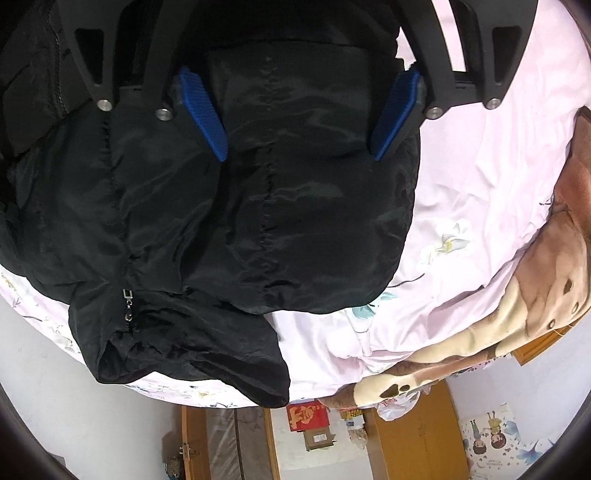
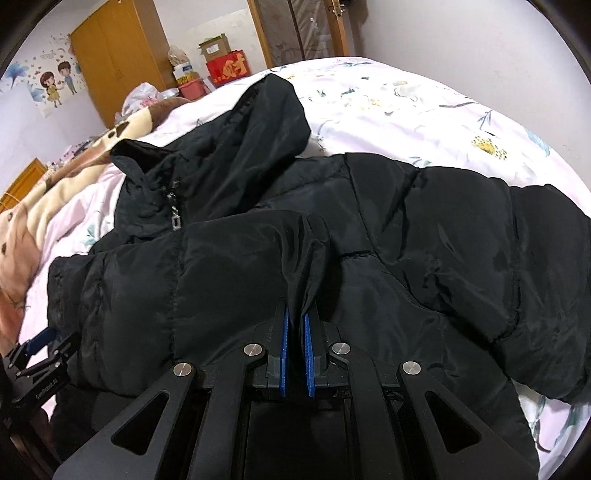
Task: Fold large clothes
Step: 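Lift the sleeve with the right tool and fold it across the jacket body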
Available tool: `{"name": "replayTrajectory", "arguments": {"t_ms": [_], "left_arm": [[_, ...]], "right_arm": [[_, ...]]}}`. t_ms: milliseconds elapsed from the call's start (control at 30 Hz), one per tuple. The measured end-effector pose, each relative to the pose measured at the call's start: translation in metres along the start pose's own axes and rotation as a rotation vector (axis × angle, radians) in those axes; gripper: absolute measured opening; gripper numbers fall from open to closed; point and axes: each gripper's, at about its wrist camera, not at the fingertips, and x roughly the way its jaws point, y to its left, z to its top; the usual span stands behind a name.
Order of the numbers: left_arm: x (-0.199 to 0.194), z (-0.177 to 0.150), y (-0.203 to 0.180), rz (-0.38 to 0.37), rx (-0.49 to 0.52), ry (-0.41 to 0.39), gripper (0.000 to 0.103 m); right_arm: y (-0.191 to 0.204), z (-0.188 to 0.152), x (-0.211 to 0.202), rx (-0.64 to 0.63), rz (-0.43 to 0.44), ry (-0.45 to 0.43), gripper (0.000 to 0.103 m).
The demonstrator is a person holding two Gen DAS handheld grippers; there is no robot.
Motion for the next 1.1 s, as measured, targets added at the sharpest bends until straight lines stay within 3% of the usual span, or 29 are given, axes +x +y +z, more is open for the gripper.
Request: {"name": "replayTrajectory", "arguments": {"t_ms": [233,400,467,633,767,967,1100], "left_arm": [[0.013,0.005,0.002,-0.011,-0.007,0.05,0.087],[0.009,0.009,0.005,-0.013,-0.023,0.081,0.087],[0.003,0.009,0.006,0.002,-0.025,0.097,0.086],[-0.035,0.009,0.002,-0.04,-0.042,0.048,0.086],[-0.075,0.005,-0.011,-0.088,-0.037,-0.003,0.086],[-0.119,-0.009,-0.043,-0.182,-0.018,-0.037,0.086],[-0.137,-0.013,-0.072,-0.245,0.006,-0.052,0.086]], "right_arm": [[-0.009,-0.002,0.002,0.02,-0.031,0.024,0.009],[-0.022,-0.002,-0.018,0.06,-0.076,0.002,0.017],[-0.028,-0.002,-0.028,0.069,-0.088,0.002,0.024],[-0.046,-0.009,-0.072,0.103,-0.095,-0.055,0.027],[-0.078,-0.028,-0.119,0.178,-0.065,-0.109,0.047],[-0.143,-0.063,-0.177,0.293,-0.115,-0.152,0.049],[-0.199,-0.093,-0.213,0.396,-0.187,-0.194,0.062]]}}
